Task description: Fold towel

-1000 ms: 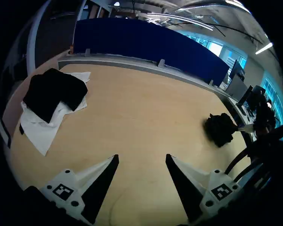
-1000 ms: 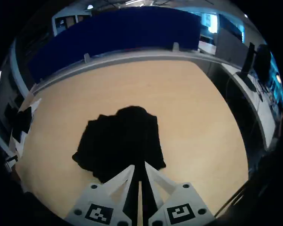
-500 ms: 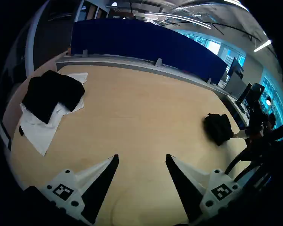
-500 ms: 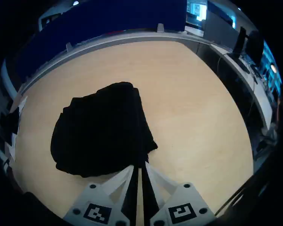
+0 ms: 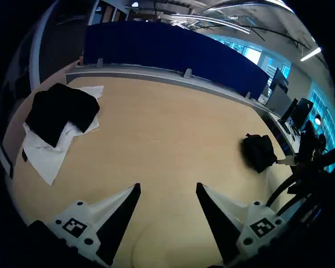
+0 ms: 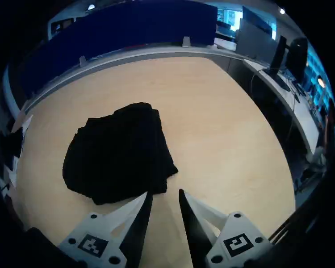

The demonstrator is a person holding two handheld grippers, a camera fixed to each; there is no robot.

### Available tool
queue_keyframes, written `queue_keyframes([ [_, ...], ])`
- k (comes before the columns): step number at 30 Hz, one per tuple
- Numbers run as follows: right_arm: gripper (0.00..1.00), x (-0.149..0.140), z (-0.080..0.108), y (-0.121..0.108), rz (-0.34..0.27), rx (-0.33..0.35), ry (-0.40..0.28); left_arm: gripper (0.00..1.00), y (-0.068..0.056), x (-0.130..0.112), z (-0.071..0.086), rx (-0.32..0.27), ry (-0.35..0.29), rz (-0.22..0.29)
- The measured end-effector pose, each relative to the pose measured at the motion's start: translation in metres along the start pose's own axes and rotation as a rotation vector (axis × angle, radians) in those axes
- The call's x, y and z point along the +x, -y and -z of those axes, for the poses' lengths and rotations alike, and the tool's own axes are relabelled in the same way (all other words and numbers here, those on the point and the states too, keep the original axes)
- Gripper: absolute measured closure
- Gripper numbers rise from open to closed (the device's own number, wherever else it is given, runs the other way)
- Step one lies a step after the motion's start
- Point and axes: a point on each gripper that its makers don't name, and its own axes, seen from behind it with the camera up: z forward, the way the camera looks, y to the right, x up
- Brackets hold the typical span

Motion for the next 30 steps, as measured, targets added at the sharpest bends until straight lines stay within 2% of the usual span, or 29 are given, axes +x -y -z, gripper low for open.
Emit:
queue_keyframes([
  [3, 0.53, 0.0, 0.003, -0.001, -0.005, -0.001, -0.011, 0.08, -0.001, 0.0, 0.0, -0.002, 0.0, 0.0],
  [11, 0.01, 0.019, 0.012, 0.014, 0.009, 0.04, -0.101, 0.08, 0.0, 0.0, 0.0, -0.001, 0.0, 0.001],
  [18, 0.0, 0.037, 0.02, 0.036, 0.02, 0.096, -0.177, 0.08, -0.001, 0.001, 0.001, -0.001, -0.001, 0.002],
  [30, 0.0, 0.03, 0.013, 0.077, 0.058, 0.178, -0.158, 0.08, -0.001, 0.001, 0.004, -0.002, -0.005, 0.006],
])
